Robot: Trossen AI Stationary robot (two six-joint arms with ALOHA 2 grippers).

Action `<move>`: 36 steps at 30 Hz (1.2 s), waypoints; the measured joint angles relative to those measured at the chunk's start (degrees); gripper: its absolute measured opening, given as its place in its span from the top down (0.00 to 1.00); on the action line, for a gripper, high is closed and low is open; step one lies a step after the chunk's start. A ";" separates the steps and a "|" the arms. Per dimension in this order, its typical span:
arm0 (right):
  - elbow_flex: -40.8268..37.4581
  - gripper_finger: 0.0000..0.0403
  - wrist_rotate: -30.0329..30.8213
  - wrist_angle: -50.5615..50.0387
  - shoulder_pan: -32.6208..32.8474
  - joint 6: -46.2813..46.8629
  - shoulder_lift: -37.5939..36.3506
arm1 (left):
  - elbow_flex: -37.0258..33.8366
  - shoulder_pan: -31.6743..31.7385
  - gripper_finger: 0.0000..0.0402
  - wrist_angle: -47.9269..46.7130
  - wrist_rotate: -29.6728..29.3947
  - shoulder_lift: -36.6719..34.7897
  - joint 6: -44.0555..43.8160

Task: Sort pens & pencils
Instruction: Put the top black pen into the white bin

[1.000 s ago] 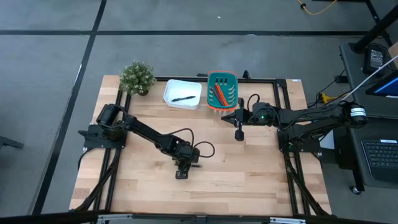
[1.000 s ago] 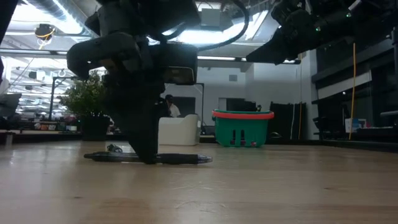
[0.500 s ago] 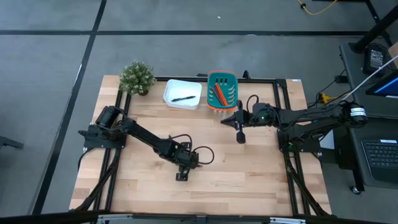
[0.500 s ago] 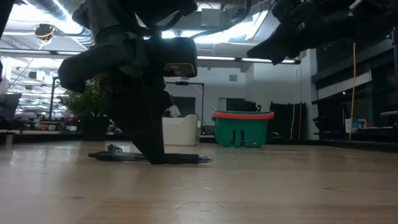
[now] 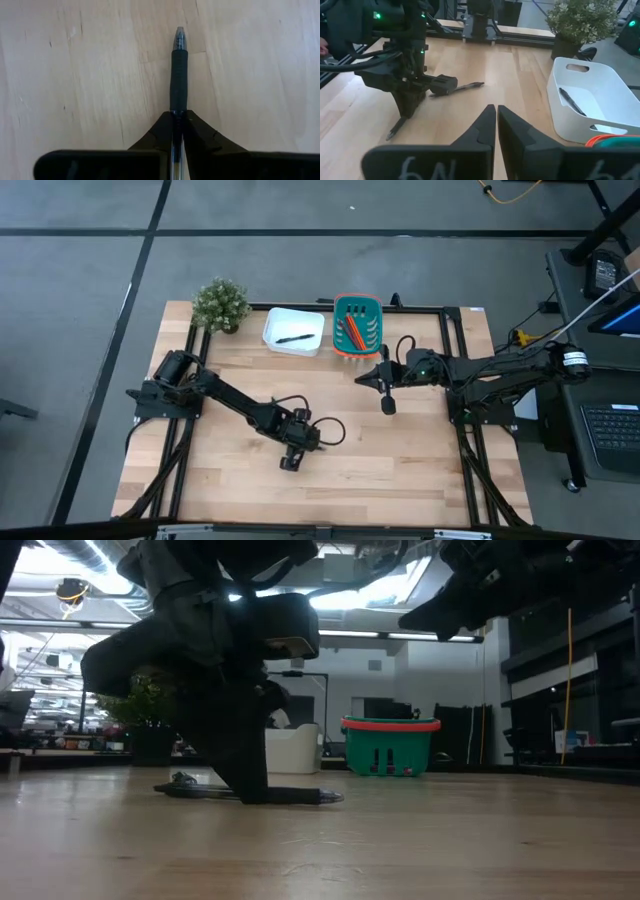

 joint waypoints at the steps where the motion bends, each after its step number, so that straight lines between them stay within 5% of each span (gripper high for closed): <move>1: 0.00 0.95 0.00 -0.22 0.00 0.02 0.00 | 0.00 0.00 0.95 0.02 0.00 0.00 0.65; 21: 0.02 0.95 0.07 -2.39 0.00 0.04 0.00 | -0.79 2.42 0.95 -7.26 -1.92 -6.72 7.94; 36: 0.02 0.95 4.15 -4.80 -0.02 -0.24 0.00 | -1.26 4.96 0.95 -10.00 -7.46 -22.09 10.77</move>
